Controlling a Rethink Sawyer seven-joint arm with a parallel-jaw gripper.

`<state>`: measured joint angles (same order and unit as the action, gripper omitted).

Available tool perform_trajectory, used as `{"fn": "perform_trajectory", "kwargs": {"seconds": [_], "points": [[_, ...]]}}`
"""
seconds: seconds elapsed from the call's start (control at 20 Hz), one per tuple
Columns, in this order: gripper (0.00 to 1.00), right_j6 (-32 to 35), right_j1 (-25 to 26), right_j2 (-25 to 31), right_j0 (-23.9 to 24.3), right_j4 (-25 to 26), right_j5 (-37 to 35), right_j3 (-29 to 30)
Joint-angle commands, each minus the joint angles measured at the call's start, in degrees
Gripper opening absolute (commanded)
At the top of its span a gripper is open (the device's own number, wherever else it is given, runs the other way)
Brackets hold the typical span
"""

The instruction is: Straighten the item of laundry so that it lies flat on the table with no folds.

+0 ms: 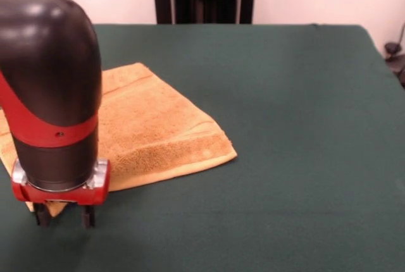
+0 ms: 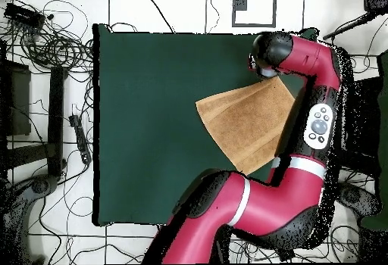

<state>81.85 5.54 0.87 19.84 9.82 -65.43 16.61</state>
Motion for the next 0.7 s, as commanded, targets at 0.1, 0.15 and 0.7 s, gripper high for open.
{"fn": "perform_trajectory", "kwargs": {"seconds": [0.1, 0.15, 0.7], "points": [[1.0, -2.7, 0.0, 5.6, -3.1, -2.0, -8.8, -0.1], [1.0, -2.9, -0.6, 5.5, -3.1, -2.2, -9.6, 0.0], [1.0, -7.8, -5.1, 5.7, 0.2, -5.0, -6.9, 6.9]]}}
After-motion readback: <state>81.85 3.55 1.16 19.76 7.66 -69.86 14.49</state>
